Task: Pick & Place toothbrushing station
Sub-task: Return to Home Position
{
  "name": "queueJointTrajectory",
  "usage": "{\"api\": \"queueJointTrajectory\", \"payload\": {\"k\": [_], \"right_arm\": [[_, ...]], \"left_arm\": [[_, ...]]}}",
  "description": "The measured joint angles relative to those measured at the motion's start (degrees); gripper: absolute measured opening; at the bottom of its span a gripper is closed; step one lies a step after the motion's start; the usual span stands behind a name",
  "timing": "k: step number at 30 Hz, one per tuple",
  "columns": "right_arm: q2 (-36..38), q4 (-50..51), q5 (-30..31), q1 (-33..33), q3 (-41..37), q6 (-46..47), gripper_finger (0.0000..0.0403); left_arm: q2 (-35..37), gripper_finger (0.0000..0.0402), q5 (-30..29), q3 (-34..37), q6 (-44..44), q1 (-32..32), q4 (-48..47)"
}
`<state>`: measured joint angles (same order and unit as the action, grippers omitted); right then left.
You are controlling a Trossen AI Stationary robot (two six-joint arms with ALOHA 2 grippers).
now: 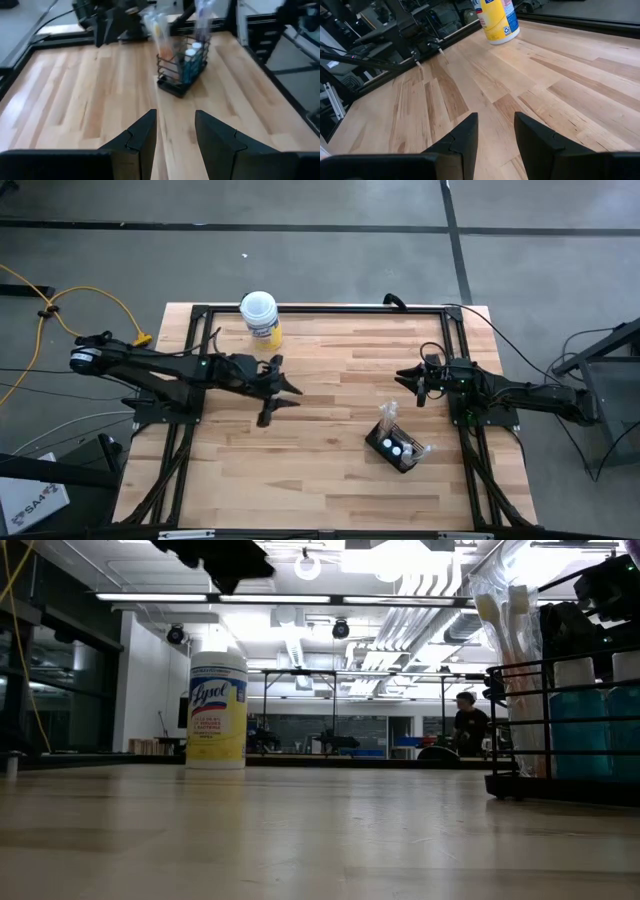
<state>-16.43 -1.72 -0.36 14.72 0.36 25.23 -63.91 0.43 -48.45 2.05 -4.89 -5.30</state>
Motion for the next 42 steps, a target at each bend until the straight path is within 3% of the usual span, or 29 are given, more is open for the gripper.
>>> {"api": "queueJointTrajectory", "payload": {"k": [5,14,25,42], "right_arm": [[-0.02,-0.04,0.02,0.00,0.00,0.00,0.0119],[-0.02,-0.04,0.00,0.00,0.00,0.00,0.0119],[-0.02,-0.04,0.15,0.00,0.00,0.00,0.0119],[-0.02,-0.02,0.20,0.00,0.00,0.00,0.0119]], "left_arm": [[6.50,0.0129,0.77,3.51,0.72,0.37,-2.02],[22.84,0.0129,-1.04,21.06,0.01,2.54,8.34],[36.80,0.0129,-1.44,36.11,-2.74,2.52,11.94],[53.36,0.0129,-1.97,47.34,-3.87,2.52,12.22]]}}
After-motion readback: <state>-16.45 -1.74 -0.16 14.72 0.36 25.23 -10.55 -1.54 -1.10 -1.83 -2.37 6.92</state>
